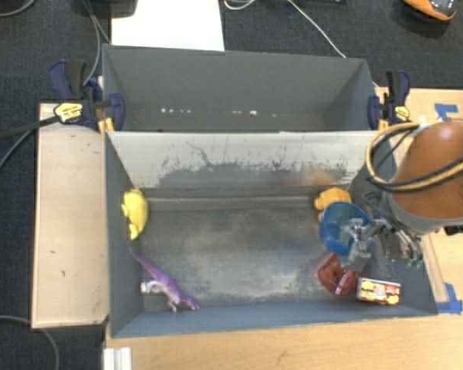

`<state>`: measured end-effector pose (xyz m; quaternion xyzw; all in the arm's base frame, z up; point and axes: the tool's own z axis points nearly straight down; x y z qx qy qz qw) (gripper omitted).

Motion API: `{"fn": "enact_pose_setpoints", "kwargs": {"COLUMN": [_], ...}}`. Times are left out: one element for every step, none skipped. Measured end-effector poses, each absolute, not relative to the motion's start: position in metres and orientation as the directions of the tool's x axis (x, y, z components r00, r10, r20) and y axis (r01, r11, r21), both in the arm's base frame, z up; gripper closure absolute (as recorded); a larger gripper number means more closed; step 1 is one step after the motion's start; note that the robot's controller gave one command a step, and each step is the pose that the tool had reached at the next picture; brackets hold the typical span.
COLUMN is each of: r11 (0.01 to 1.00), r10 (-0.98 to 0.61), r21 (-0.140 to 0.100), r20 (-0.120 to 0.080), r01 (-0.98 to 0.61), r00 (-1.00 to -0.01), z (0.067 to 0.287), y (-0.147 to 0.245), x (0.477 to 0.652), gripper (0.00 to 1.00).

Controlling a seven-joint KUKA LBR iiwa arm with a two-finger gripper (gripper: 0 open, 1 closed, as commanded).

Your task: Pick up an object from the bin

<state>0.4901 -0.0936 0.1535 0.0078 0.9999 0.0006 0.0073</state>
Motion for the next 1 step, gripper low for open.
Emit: {"fn": "enact_pose_setpoints", "kwargs": {"r11": [0.999], "r10": [-0.035], "r21": [0.001], "r20": [-0.01], "r01": [-0.035], "r00": [-0.999], "z": [0.3399], "y": [-0.0828], "x": [0.4898], "gripper": [1.0]}}
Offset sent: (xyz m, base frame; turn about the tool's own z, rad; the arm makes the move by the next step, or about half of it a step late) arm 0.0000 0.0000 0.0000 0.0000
